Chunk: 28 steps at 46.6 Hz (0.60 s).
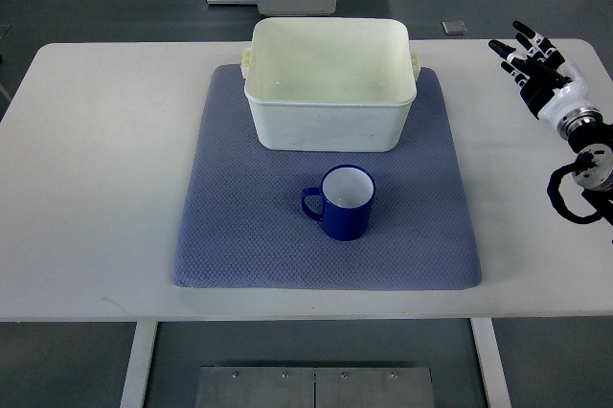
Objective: Place cup in box with right hand
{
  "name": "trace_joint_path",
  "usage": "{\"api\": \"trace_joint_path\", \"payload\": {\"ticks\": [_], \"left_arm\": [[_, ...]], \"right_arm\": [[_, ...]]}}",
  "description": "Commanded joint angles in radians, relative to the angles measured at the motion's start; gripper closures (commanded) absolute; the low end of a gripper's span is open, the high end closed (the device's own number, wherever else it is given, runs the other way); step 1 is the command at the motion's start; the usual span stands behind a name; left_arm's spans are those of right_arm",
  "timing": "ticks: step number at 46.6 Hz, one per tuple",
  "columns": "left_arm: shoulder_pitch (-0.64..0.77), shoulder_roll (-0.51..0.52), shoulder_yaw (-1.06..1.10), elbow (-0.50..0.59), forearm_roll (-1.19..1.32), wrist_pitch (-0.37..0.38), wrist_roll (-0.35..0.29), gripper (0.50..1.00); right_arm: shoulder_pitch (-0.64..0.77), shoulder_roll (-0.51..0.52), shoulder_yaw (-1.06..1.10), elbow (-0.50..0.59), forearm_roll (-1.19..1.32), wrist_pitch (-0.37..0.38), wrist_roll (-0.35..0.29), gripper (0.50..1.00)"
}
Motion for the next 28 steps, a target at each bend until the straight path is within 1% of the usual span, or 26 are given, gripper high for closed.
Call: {"api": "trace_joint_path", "payload": {"ticks": [1,28], "left_arm": [[0.000,0.000,0.000,0.000,0.000,0.001,0.000,0.500],[0.003,0.000,0.003,-0.002,0.002,-0.002,0.000,0.500]], "right_arm": [[0.000,0.000,0.000,0.000,0.001,-0.002,0.000,0.500],[-0.002,0.000,-0.001,0.000,0.001,0.000,0.000,0.500]]}}
